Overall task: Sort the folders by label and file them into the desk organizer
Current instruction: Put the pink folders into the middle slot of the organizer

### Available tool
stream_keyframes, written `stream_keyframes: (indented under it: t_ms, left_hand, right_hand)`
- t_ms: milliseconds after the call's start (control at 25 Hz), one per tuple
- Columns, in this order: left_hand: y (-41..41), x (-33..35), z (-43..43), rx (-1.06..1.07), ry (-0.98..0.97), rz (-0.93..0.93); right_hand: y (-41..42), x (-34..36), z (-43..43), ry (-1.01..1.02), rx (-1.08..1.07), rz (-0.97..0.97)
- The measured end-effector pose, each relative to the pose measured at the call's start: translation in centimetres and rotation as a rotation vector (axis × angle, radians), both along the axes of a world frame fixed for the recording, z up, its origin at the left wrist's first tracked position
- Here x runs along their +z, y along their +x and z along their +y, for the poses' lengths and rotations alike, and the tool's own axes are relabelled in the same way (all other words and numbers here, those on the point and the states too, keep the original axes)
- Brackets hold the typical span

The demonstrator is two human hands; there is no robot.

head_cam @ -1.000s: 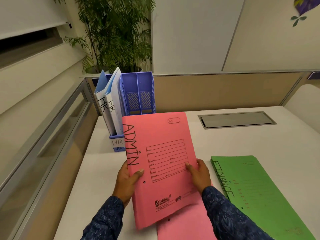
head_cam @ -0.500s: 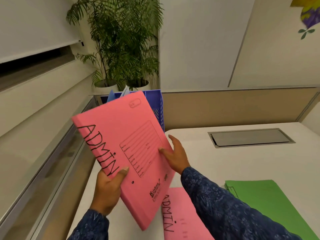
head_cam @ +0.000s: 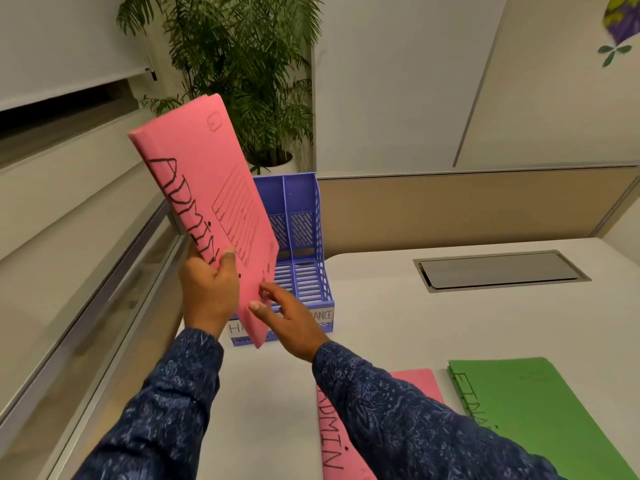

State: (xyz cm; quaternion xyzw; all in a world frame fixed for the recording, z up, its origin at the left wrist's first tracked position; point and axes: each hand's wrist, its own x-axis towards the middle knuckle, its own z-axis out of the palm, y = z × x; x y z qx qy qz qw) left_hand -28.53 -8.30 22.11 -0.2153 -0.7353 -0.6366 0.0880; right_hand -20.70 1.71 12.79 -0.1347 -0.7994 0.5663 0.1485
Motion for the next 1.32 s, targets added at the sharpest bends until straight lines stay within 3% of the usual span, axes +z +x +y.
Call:
stream_keyframes:
  t_ms: [200,800,1320]
  left_hand:
    - [-2.1,-0.6,3.5,0.057,-0.006,0.056]
    - [-5.2,-5.8,8.7,0.022,-0.024,0.088]
    - [-6.6,-7.4,9.1,0.025,0.025,0.129]
  right_hand:
    - [-0.7,-1.6,1.1,0.074,0.008,-0.033]
    - [-4.4,-6.5,5.4,0.615,-0.008,-0.276]
    - [-5.6,-7.8,5.1,0.798,-0.075,-0.243]
